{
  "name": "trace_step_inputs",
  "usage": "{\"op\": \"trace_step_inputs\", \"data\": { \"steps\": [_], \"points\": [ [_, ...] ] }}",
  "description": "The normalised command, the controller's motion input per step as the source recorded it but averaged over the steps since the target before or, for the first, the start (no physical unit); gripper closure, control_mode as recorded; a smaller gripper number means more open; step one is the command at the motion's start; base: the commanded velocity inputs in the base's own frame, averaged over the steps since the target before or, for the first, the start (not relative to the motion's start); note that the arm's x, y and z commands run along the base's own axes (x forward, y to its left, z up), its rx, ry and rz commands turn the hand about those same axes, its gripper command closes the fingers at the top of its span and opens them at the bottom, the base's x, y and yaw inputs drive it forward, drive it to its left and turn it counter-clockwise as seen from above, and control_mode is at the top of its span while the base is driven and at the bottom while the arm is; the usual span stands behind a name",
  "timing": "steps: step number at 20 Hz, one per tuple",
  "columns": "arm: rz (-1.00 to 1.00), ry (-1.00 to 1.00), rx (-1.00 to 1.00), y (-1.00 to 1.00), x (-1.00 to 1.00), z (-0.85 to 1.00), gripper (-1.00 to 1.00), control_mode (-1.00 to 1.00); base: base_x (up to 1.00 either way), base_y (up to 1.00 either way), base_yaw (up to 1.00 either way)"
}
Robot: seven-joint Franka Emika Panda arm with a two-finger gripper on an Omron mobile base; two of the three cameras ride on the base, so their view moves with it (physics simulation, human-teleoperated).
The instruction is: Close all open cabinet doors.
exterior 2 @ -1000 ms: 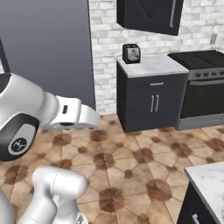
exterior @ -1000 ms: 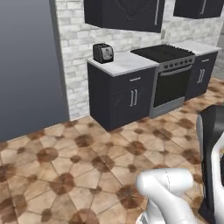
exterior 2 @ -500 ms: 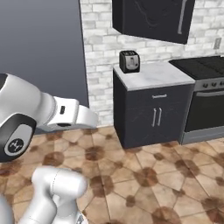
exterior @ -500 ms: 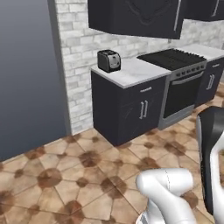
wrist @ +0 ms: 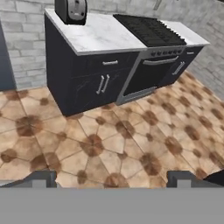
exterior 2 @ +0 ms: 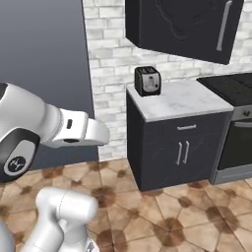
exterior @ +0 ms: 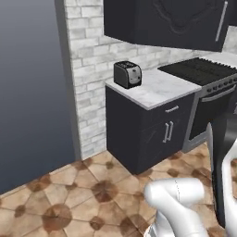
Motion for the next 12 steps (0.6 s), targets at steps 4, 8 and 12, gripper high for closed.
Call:
{"op": "trace_step_inputs", "data": {
  "steps": [4, 8, 12],
  "points": [
    [0.00, 0.00, 0.00, 0.00, 0.00, 0.00, -1.00, 1.00, 1.00, -0.17, 0.00],
    [0.00, 0.00, 0.00, 0.00, 0.00, 0.00, -1.00, 1.00, 1.00, -0.11, 0.00],
    [0.00, 0.00, 0.00, 0.00, 0.00, 0.00, -1.00, 1.00, 1.00, -0.48, 0.00]
  ]
}}
